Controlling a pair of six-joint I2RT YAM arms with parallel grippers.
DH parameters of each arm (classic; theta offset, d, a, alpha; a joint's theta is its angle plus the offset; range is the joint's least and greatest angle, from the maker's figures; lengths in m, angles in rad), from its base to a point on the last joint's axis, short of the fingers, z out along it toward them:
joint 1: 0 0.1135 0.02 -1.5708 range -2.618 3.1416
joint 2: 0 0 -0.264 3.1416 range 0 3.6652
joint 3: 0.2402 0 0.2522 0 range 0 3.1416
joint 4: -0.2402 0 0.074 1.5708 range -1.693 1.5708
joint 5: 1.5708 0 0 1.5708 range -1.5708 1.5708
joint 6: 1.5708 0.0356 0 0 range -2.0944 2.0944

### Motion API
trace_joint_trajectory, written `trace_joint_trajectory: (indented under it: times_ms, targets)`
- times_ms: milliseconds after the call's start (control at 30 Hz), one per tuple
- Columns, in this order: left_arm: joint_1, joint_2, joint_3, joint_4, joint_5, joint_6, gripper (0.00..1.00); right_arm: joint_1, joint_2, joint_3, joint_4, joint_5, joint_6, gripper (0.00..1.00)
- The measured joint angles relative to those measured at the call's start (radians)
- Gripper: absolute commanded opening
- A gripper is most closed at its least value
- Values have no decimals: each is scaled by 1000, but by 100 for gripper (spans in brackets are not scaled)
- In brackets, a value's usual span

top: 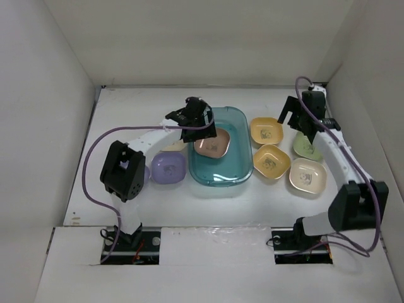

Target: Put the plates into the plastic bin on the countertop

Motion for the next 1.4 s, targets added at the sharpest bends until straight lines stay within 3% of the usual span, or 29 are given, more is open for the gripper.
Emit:
trace_joint_trajectory:
  times_ms: [67, 367, 633, 867, 1033, 1100, 1400]
  targets:
    - [0, -13, -1, 5, 23, 0, 100, -14, 104, 70, 16, -33, -15, 99]
    - [0, -323, 4, -2, 50, 24, 100, -34, 481, 268, 51, -144, -50, 91]
    - [32, -472, 54, -61, 6, 74, 100, -63, 578, 276, 36, -145, -51, 89]
    - [52, -468, 33, -108, -16, 89, 100, -74, 670, 309, 37, -149, -50, 64]
    - [52, -462, 19, -121, -16, 92, 100, -74, 710, 326, 35, -149, -48, 22]
    - [52, -457, 19, -122, -16, 92, 100, -79, 719, 352, 34, -164, -40, 0]
    - [55, -450, -31, -119, -81, 74, 100, -90, 698, 471, -3, -68, 37, 0]
